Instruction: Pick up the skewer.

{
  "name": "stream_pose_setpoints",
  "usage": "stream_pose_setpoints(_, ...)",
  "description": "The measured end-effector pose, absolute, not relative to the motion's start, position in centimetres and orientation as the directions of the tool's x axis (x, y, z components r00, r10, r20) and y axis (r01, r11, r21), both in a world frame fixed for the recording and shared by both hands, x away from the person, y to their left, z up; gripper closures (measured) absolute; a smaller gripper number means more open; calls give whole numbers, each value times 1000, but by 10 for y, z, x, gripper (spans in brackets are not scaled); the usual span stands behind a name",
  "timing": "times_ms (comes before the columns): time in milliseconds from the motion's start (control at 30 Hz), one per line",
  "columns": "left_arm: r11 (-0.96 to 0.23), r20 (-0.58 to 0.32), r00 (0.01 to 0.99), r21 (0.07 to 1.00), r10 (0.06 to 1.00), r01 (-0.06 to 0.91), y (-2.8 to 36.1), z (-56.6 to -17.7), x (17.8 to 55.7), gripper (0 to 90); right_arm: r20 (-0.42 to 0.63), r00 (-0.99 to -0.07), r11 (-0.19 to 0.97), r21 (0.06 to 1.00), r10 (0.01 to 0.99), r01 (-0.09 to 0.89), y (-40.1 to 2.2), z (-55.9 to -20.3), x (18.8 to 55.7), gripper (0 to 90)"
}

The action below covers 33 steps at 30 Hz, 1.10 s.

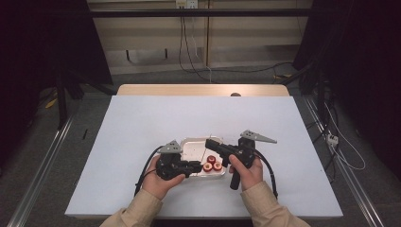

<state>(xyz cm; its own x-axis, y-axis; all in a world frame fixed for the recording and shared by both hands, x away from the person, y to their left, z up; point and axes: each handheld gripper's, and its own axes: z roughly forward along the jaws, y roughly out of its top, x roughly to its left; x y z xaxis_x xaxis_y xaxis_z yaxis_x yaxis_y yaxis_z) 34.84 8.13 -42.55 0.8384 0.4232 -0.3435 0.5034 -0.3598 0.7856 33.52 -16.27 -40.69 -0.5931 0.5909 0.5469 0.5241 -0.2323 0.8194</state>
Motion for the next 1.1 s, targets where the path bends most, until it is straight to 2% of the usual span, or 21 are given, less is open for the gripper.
stream_pose_setpoints(233,-365,-357,832,774,425,518,84,-424,350,892,550,-594,-227,816,587,532,-159,-409,336,888)
stream_pose_setpoints(267,-367,-355,832,773,426,518,84,-423,350,897,539,-597,-219,823,594,524,-159,-410,336,828)
stream_pose_setpoints(300,-364,-358,828,770,431,523,85,-422,349,897,539,-597,-219,823,594,524,-159,-410,336,828)
stream_pose_setpoints(367,-356,-366,820,767,440,534,90,-421,350,899,523,-595,-209,831,610,516,-160,-411,336,599)
stream_pose_setpoints(400,-355,-367,817,765,445,537,94,-420,351,899,523,-595,-209,831,610,516,-160,-411,336,599)
stream_pose_setpoints(433,-348,-371,811,764,453,544,98,-420,352,899,514,-588,-207,835,624,510,-164,-411,337,421)
stream_pose_setpoints(467,-344,-370,805,763,463,548,102,-420,353,899,514,-588,-207,835,624,510,-164,-411,337,421)
stream_pose_setpoints(567,-315,-381,791,767,479,560,114,-417,354,899,443,-584,-131,857,680,498,-173,-416,338,303)
stream_pose_setpoints(600,-309,-382,789,768,481,561,116,-417,355,899,443,-584,-131,857,680,498,-173,-416,338,303)
stream_pose_setpoints(633,-309,-381,788,768,484,561,118,-415,355,899,400,-589,-71,862,702,501,-174,-420,338,242)
stream_pose_setpoints(700,-304,-384,784,767,489,565,121,-415,355,899,380,-591,-43,863,711,503,-175,-422,338,214)
stream_pose_setpoints(733,-303,-384,782,766,490,567,123,-415,355,898,360,-590,-9,858,722,513,-174,-427,339,137)
stream_pose_setpoints(933,-302,-384,775,762,503,573,130,-416,354,897,297,-584,53,861,755,506,-174,-435,339,73)
stream_pose_setpoints(1100,-302,-382,772,761,508,575,133,-416,353,897,241,-578,107,858,779,503,-174,-438,341,71)
